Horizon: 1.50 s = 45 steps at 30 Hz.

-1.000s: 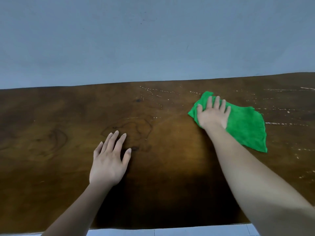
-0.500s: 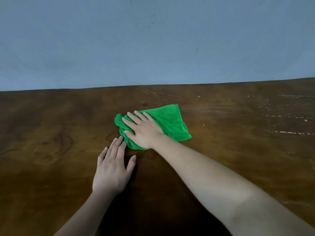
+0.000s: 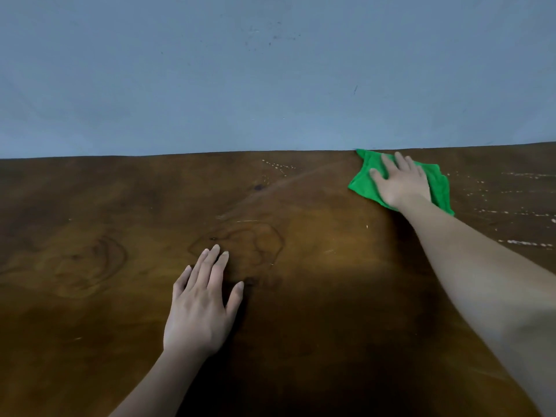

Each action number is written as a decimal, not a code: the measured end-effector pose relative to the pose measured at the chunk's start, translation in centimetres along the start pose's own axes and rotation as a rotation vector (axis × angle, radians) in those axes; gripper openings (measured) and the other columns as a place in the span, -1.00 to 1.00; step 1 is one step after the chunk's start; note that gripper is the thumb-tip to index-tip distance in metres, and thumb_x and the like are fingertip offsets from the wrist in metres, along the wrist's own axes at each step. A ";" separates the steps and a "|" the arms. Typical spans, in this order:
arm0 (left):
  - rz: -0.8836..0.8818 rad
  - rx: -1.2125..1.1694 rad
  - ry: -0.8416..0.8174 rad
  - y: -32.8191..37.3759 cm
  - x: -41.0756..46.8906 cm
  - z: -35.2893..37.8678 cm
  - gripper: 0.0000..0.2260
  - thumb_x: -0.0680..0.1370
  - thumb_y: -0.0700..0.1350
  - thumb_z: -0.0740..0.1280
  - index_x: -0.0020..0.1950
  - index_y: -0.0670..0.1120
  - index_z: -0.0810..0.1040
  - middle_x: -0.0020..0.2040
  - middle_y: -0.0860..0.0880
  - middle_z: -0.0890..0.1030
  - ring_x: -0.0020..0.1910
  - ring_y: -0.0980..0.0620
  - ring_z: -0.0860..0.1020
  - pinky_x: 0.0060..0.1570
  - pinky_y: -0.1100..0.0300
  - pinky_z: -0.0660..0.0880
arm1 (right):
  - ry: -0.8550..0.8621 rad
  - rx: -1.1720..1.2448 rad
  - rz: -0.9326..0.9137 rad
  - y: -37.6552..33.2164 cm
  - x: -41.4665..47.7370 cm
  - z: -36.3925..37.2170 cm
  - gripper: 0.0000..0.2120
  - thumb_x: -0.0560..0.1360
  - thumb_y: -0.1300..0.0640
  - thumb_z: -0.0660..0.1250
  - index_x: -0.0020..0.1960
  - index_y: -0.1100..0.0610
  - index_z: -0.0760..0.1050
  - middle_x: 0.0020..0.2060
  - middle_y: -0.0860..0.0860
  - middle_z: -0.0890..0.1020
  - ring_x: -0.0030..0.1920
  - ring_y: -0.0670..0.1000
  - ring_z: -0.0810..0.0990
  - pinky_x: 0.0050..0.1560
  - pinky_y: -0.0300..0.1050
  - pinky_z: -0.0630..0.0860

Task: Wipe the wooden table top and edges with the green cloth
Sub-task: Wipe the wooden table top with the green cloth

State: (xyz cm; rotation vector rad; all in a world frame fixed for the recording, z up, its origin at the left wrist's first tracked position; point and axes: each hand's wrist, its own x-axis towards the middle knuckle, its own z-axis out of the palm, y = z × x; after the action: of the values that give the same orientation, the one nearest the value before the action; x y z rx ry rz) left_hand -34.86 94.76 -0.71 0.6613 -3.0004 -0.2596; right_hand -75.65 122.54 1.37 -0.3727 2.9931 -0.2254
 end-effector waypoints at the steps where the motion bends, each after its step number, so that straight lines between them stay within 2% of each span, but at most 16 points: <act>1: 0.000 -0.005 0.004 0.0 0.0 0.1 -0.26 0.72 0.42 -0.16 0.78 0.05 0.18 0.80 0.10 0.08 0.77 0.15 -0.10 0.75 -0.04 -0.03 | 0.006 0.010 0.064 -0.4 0.2 0.2 -0.27 0.74 -0.39 -0.15 0.84 -0.10 0.00 0.83 0.02 -0.02 0.82 0.13 -0.06 0.79 0.20 -0.09; 6: 0.001 0.014 0.004 -0.2 0.0 0.2 -0.27 0.72 0.42 -0.18 0.79 0.06 0.15 0.80 0.11 0.05 0.77 0.16 -0.13 0.75 -0.03 -0.05 | 0.011 0.025 0.283 -6.3 0.7 1.4 -0.27 0.76 -0.25 -0.20 0.84 0.06 -0.12 0.82 0.15 -0.09 0.81 0.26 -0.13 0.76 0.35 -0.16; 10: -0.002 0.025 -0.001 -0.1 0.0 0.3 -0.27 0.72 0.42 -0.19 0.79 0.08 0.13 0.80 0.11 0.04 0.77 0.17 -0.15 0.75 -0.02 -0.07 | -0.029 -0.003 0.197 -13.5 0.0 2.3 -0.25 0.76 -0.25 -0.21 0.83 0.11 -0.15 0.81 0.19 -0.11 0.80 0.30 -0.14 0.74 0.41 -0.18; 15: -0.003 0.022 0.004 -0.1 0.0 0.1 -0.28 0.71 0.42 -0.20 0.79 0.10 0.12 0.80 0.13 0.02 0.76 0.18 -0.18 0.75 -0.01 -0.09 | -0.060 -0.045 -0.074 -23.9 -3.0 4.1 -0.21 0.74 -0.34 -0.25 0.83 0.07 -0.19 0.80 0.20 -0.16 0.79 0.34 -0.17 0.73 0.46 -0.20; 20: 0.006 0.003 -0.005 -0.1 0.1 -0.2 -0.31 0.73 0.41 -0.13 0.79 0.12 0.11 0.80 0.14 0.03 0.76 0.20 -0.18 0.74 0.01 -0.13 | -0.132 -0.095 -0.539 -32.7 -8.6 6.1 -0.18 0.71 -0.45 -0.23 0.84 -0.04 -0.15 0.82 0.11 -0.14 0.80 0.28 -0.19 0.74 0.42 -0.22; 24: 0.004 -0.015 -0.012 0.0 0.3 -0.4 -0.29 0.71 0.44 -0.16 0.80 0.15 0.10 0.80 0.16 0.02 0.76 0.19 -0.16 0.74 0.00 -0.14 | -0.178 -0.138 -0.865 -32.9 -8.9 6.3 -0.21 0.71 -0.48 -0.18 0.83 -0.14 -0.07 0.83 -0.01 -0.05 0.82 0.14 -0.14 0.77 0.30 -0.17; 27: 0.000 0.001 -0.003 0.1 0.2 -0.5 -0.29 0.71 0.43 -0.15 0.79 0.14 0.13 0.80 0.15 0.05 0.76 0.19 -0.14 0.73 0.01 -0.11 | -0.181 -0.127 -0.952 -29.7 -5.8 5.2 -0.23 0.72 -0.50 -0.14 0.83 -0.18 -0.04 0.82 -0.05 -0.03 0.82 0.07 -0.08 0.79 0.21 -0.12; 34: -0.012 -0.010 -0.009 0.3 0.2 -0.6 -0.28 0.70 0.44 -0.16 0.79 0.13 0.14 0.80 0.14 0.05 0.77 0.17 -0.12 0.74 -0.01 -0.09 | -0.111 -0.024 -0.581 -17.3 0.8 2.1 -0.25 0.74 -0.45 -0.02 0.83 -0.13 0.06 0.82 -0.04 0.03 0.82 0.04 -0.04 0.79 0.10 -0.14; 37: -0.010 -0.015 -0.011 0.2 0.3 -0.6 -0.27 0.70 0.44 -0.16 0.79 0.12 0.15 0.80 0.13 0.06 0.77 0.16 -0.11 0.75 -0.04 -0.06 | -0.049 0.002 -0.399 -11.8 1.8 1.9 -0.23 0.73 -0.47 -0.05 0.82 -0.11 0.10 0.82 -0.02 0.08 0.81 0.06 0.01 0.79 0.13 -0.08; 39: -0.014 -0.012 -0.022 0.2 0.3 -0.6 -0.27 0.70 0.44 -0.17 0.79 0.12 0.13 0.80 0.13 0.05 0.77 0.16 -0.13 0.75 -0.05 -0.06 | 0.014 0.008 -0.207 -9.0 1.5 2.0 -0.20 0.71 -0.47 -0.10 0.83 -0.08 0.08 0.82 0.01 0.08 0.81 0.09 0.01 0.79 0.15 -0.06; 42: -0.020 -0.005 -0.021 0.3 0.2 -0.4 -0.27 0.70 0.43 -0.19 0.79 0.11 0.11 0.81 0.12 0.03 0.77 0.16 -0.14 0.75 -0.05 -0.06 | 0.034 0.005 0.059 -8.1 -0.2 2.2 -0.23 0.74 -0.38 -0.17 0.84 -0.03 -0.02 0.83 0.08 -0.02 0.82 0.16 -0.07 0.78 0.23 -0.11; 45: -0.021 -0.002 -0.033 0.3 0.2 -0.4 -0.27 0.70 0.43 -0.22 0.79 0.11 0.09 0.81 0.11 0.02 0.77 0.15 -0.14 0.75 -0.06 -0.05 | 0.011 -0.006 0.146 -11.6 -2.8 2.6 -0.26 0.76 -0.29 -0.20 0.84 0.03 -0.12 0.82 0.12 -0.09 0.81 0.22 -0.12 0.77 0.31 -0.15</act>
State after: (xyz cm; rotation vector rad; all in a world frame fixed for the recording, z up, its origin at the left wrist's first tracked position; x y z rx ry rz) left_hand -35.12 94.92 -0.22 0.6948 -3.0252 -0.2776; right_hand -69.93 111.78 0.96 -0.1524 3.0147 -0.2054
